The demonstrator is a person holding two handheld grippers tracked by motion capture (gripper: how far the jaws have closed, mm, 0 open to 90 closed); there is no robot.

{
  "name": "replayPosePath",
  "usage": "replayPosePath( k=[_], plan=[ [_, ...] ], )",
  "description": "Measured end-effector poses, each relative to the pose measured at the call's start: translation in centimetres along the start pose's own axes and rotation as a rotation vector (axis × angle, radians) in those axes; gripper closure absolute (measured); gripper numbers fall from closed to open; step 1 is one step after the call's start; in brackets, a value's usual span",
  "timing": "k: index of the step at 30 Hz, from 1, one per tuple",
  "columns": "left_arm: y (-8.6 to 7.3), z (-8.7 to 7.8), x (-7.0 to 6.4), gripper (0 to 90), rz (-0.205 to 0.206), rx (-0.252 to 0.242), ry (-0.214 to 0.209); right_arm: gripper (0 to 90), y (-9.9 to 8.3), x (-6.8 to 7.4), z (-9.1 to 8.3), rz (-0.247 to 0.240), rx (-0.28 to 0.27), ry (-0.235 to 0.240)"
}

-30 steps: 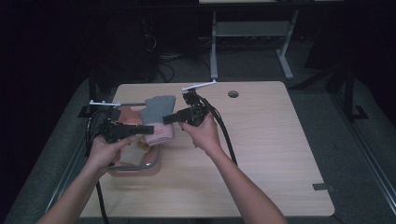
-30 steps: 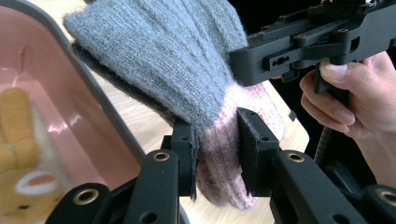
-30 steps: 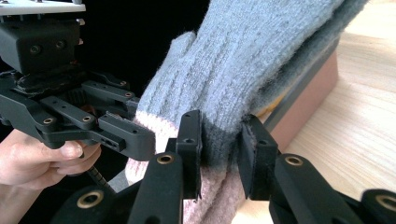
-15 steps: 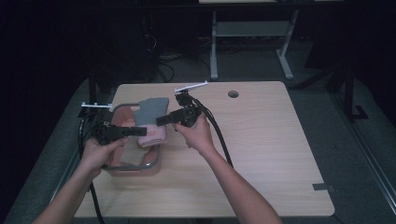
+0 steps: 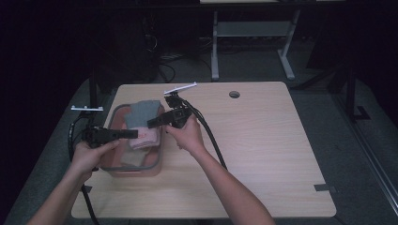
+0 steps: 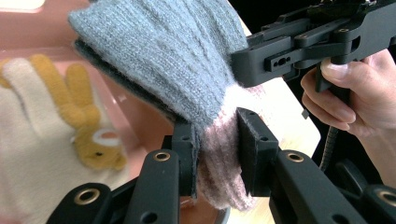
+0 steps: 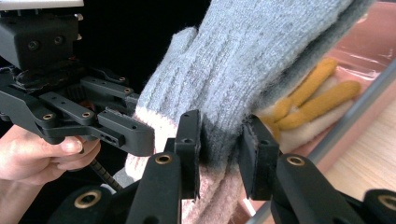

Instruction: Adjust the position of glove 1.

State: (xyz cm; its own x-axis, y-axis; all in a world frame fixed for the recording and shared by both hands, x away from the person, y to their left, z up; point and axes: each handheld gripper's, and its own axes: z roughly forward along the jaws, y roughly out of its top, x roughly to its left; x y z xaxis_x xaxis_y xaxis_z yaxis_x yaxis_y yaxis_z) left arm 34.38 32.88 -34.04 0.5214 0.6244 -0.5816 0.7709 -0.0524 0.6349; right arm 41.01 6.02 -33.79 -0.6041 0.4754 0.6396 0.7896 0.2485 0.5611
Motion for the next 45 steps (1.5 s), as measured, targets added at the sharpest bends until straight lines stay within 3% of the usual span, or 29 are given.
replayPosePath(
  k=[12, 19, 34, 38, 39, 42, 45],
  plan=[
    [-0.5, -0.7, 1.1, 70.7, -0.013, 0.011, 0.028, 70.9, 0.3, -0.2, 2.0, 0.003, 0.036, 0.015],
    [-1.1, -1.1, 1.9, 71.0, -0.042, 0.012, 0.039, 70.0, 0.5, -0.3, 3.2, -0.005, 0.061, 0.014],
    [-1.5, -1.3, 2.9, 71.4, -0.071, 0.002, 0.058, 68.3, 0.7, -0.8, 3.5, -0.002, 0.084, 0.012],
    [-2.0, -0.9, 3.7, 71.5, -0.082, 0.021, 0.093, 68.6, 0.6, -1.1, 3.1, -0.001, 0.092, 0.006],
    [-2.3, -0.6, 4.3, 71.6, -0.081, 0.049, 0.112, 68.4, 0.6, -1.2, 2.9, 0.0, 0.092, 0.0],
    [-2.5, -0.2, 4.7, 71.6, -0.089, 0.071, 0.127, 68.0, 0.4, -1.2, 2.7, -0.008, 0.093, -0.006],
    [-2.6, 0.4, 4.9, 70.7, -0.075, 0.119, 0.19, 66.7, 0.2, -1.3, 2.5, -0.013, 0.103, -0.016]
  ],
)
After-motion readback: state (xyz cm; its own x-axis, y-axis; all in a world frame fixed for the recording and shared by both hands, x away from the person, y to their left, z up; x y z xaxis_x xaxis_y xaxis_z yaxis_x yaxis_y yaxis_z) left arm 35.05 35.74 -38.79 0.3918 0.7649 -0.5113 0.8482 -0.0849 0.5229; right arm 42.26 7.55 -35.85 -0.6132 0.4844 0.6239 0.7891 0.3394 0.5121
